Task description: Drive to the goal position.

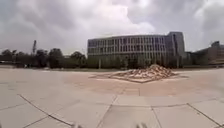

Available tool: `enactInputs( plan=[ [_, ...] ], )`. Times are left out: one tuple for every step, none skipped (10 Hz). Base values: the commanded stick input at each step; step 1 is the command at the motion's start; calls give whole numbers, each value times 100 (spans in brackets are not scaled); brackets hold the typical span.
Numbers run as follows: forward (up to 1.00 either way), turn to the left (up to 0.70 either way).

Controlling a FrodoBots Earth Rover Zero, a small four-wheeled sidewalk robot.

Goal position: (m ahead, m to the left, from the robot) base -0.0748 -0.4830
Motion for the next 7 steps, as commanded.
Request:
enactInputs(
  plan=[
    [70, 4],
    [70, 2],
    [70, 1],
    [70, 1],
    [70, 4],
    [70, 8],
    [70, 11]
  ],
)
